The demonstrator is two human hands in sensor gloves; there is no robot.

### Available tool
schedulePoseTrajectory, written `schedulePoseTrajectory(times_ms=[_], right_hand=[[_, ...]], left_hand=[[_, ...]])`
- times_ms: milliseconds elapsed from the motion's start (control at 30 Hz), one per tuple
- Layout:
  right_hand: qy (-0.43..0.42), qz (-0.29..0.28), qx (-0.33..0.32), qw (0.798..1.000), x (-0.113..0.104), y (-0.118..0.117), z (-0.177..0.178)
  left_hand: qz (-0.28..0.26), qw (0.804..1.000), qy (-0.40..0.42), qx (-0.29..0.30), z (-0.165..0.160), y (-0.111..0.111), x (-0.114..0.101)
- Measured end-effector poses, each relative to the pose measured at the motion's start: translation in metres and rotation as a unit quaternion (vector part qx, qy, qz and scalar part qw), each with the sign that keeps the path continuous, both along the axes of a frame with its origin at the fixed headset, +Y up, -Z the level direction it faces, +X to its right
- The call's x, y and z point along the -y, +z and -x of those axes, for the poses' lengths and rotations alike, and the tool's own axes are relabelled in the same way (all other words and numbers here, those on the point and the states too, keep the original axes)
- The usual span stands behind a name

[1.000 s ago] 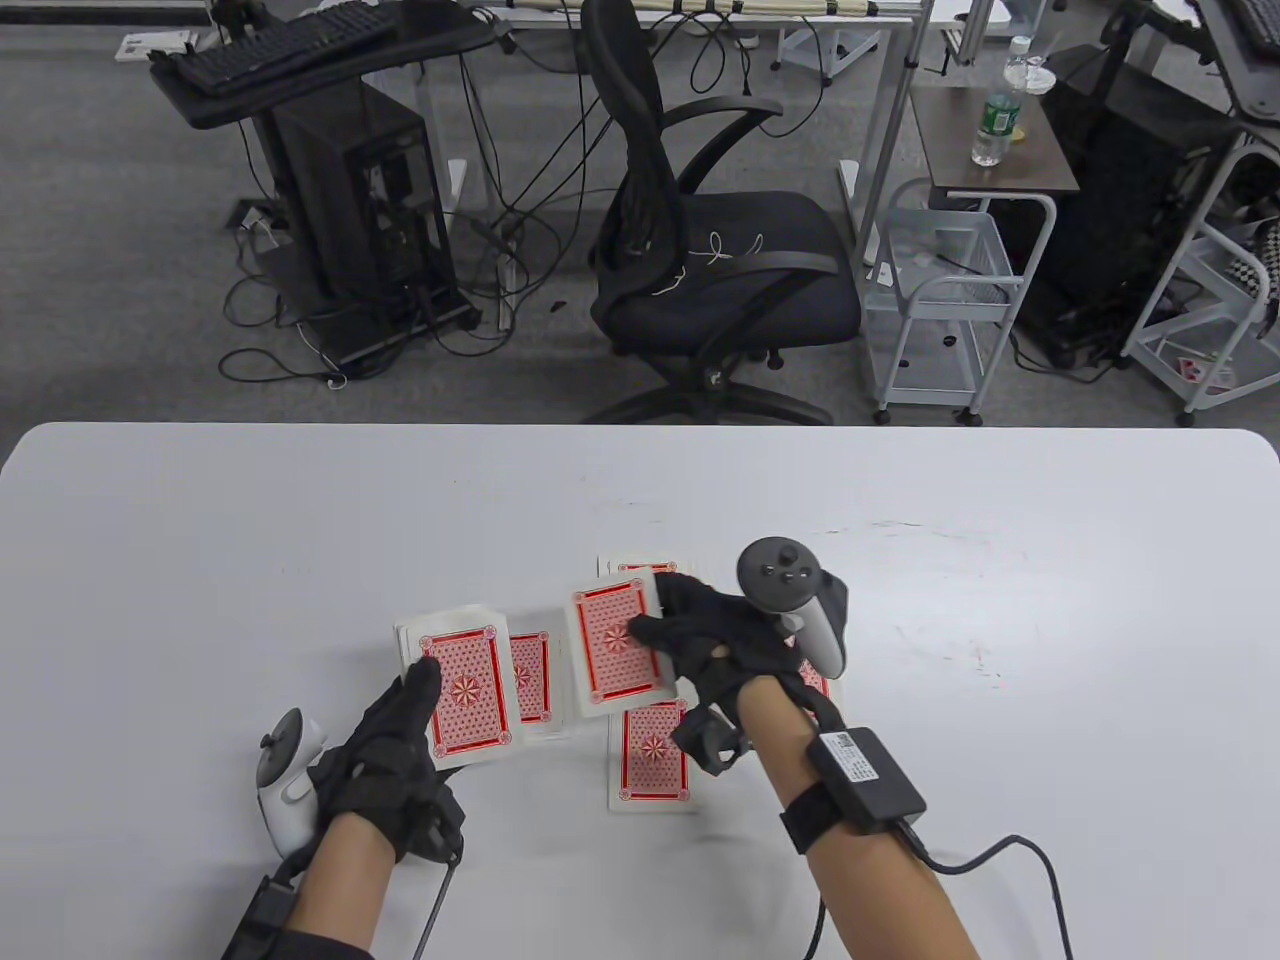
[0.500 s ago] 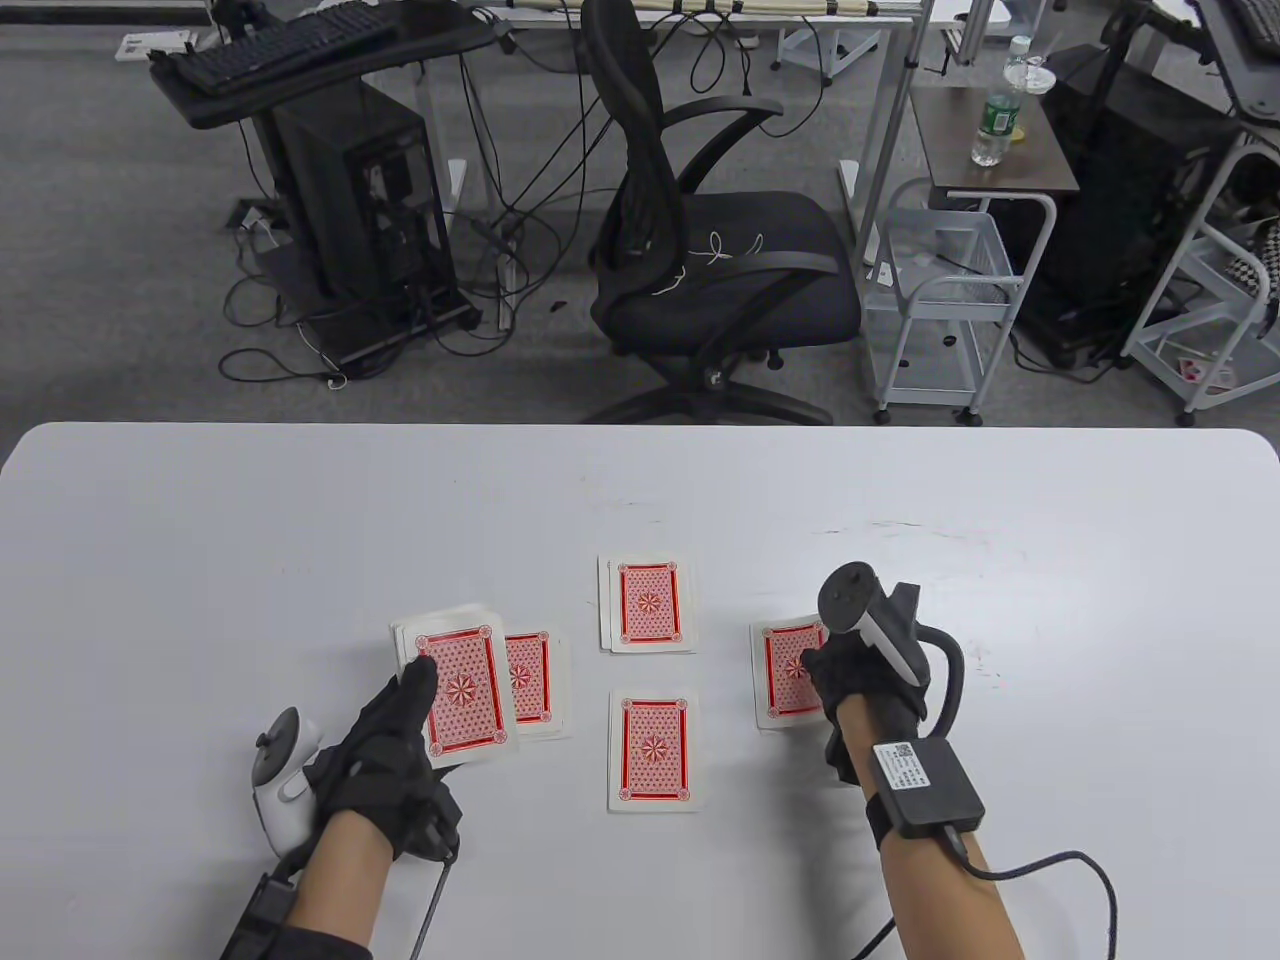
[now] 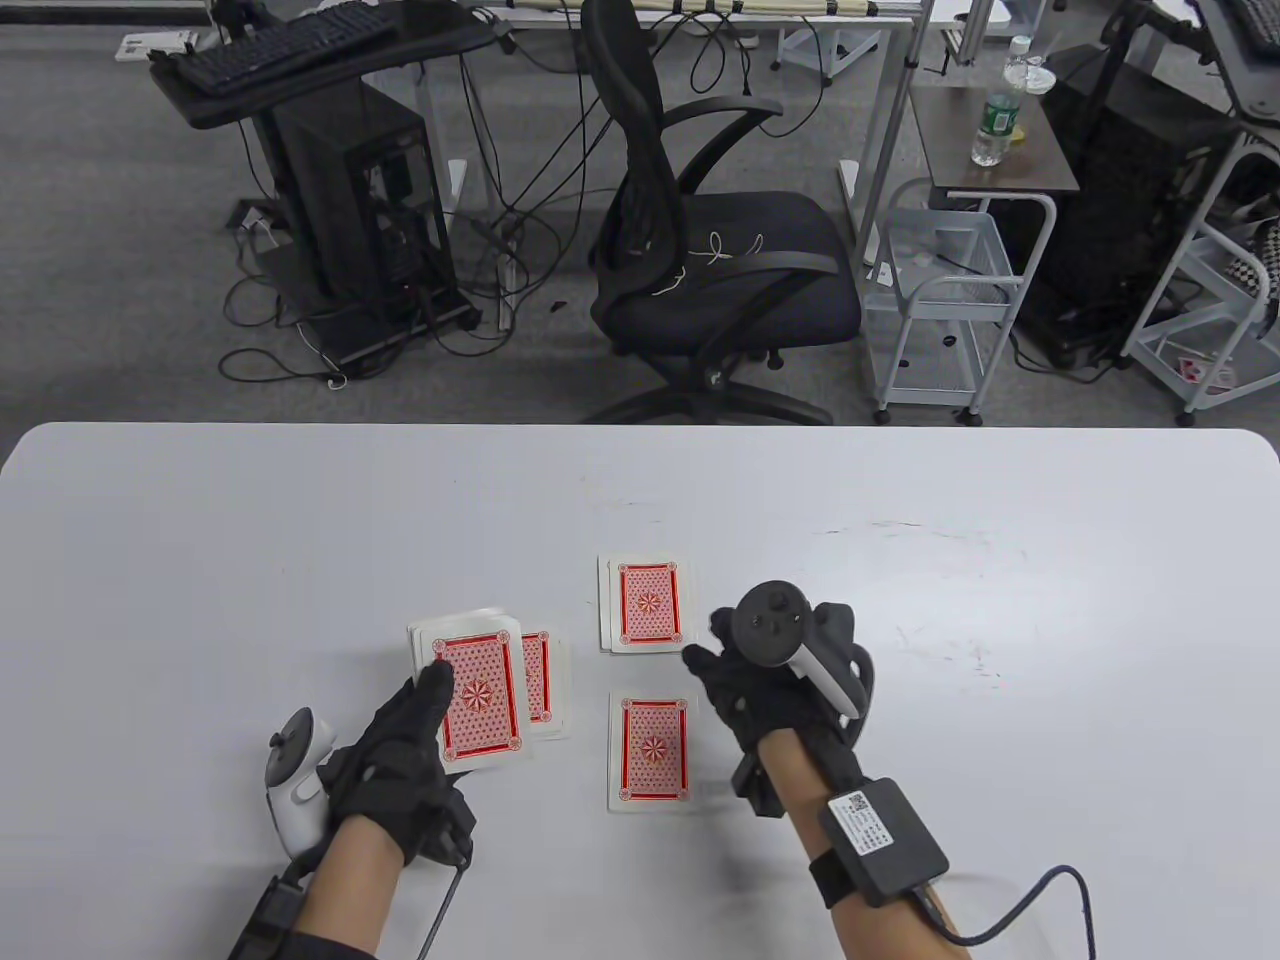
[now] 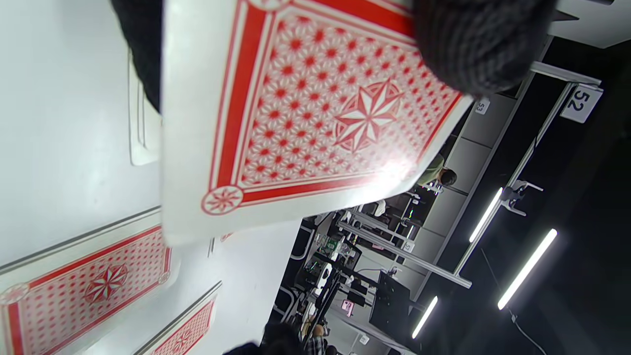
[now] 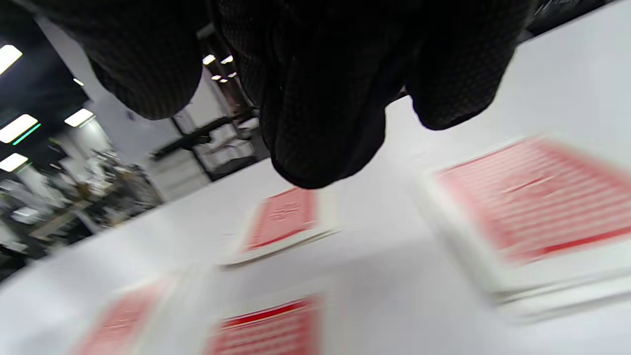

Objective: Four-player card dealing with fan arrangement

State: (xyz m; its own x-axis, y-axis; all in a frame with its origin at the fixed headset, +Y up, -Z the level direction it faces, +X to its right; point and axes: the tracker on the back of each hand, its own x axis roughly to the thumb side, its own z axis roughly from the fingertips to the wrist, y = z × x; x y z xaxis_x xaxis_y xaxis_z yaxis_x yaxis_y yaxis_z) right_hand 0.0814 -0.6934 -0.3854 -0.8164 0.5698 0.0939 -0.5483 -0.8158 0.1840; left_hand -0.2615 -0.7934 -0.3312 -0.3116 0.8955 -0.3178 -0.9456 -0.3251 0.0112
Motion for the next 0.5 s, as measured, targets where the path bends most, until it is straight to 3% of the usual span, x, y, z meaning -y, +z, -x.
schedulePoseTrajectory(times_ms=[133, 233, 333, 500], right_hand=[[-0.127, 0.025, -0.061, 0.990, 0.009, 0.016, 0.051], [-0.126, 0.024, -0.089, 0.988, 0.016, 0.023, 0.076], [-0.161, 0.001, -0.064, 0.985, 0.024, 0.026, 0.085], [-0.217, 0.002, -0.031, 0.976, 0.030, 0.021, 0.071]], left_hand=[[-0.001, 1.000, -0.003, 0.013, -0.009, 0.002, 0.000], [-0.002, 1.000, -0.003, 0.024, -0.016, 0.005, 0.000], [-0.008, 0.999, -0.012, 0.036, -0.022, 0.007, -0.002], [-0.012, 0.999, -0.015, 0.044, -0.022, 0.007, -0.005]])
